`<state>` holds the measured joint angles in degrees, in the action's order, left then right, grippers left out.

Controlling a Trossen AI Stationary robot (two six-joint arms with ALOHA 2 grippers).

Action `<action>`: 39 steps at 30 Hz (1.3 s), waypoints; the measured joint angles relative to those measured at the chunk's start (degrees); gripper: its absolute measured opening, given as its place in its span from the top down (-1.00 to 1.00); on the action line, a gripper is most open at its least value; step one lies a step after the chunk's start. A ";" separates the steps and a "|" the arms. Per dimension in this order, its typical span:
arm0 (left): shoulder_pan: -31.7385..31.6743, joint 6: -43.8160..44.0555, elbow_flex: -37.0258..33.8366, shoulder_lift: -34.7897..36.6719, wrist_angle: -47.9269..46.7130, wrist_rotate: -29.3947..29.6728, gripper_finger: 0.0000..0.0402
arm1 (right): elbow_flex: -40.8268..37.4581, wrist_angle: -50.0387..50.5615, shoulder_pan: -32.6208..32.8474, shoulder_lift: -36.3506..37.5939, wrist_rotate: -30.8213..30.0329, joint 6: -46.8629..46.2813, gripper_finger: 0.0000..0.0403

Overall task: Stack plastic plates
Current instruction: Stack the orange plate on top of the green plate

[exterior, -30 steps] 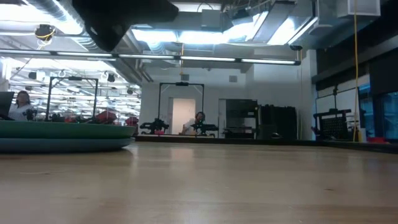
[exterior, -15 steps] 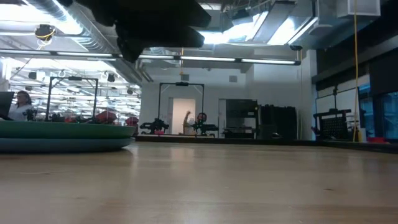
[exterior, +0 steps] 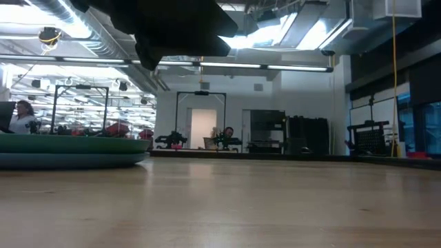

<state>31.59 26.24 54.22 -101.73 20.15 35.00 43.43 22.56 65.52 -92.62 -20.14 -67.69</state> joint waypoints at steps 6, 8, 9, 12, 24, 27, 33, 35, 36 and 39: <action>-0.24 0.02 0.02 -0.64 0.76 -0.10 0.36 | 1.89 -1.11 -5.17 0.00 -2.36 21.63 0.93; -0.57 0.13 0.02 -1.63 1.49 -0.66 0.36 | 1.89 -3.38 -7.67 0.02 -2.43 28.49 0.91; -0.86 0.23 0.03 -2.53 2.85 -1.13 0.36 | 1.89 -4.52 -8.88 0.02 -2.51 32.09 0.93; -1.69 2.33 0.07 -5.36 6.56 -1.67 0.36 | 1.82 -7.78 -12.70 -0.31 -2.77 42.16 0.99; -2.40 0.62 7.10 -14.13 10.04 0.37 0.36 | 1.78 -11.65 -25.98 -3.26 0.26 48.75 0.82; -2.64 -1.24 8.39 -14.09 7.38 0.11 0.36 | 1.74 -12.19 -26.32 -3.41 0.22 48.83 0.60; -4.63 -11.09 8.55 -14.14 6.13 -5.49 0.36 | 3.40 -12.06 -24.41 -1.26 0.81 49.98 0.16; -5.74 -15.48 8.59 -14.14 6.05 -8.59 0.36 | 4.07 -12.10 -22.86 -0.34 0.14 48.72 0.07; -6.23 -18.11 8.59 -14.14 5.89 -9.98 0.36 | 4.51 -12.13 -22.07 -0.10 -0.53 47.79 0.04; -7.99 -23.87 8.59 -14.12 5.40 -14.59 0.36 | 5.39 -12.65 -19.71 0.42 -3.66 44.07 -0.01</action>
<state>23.61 2.37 62.81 -115.85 25.55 20.41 48.82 9.91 45.81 -92.20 -23.80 -23.62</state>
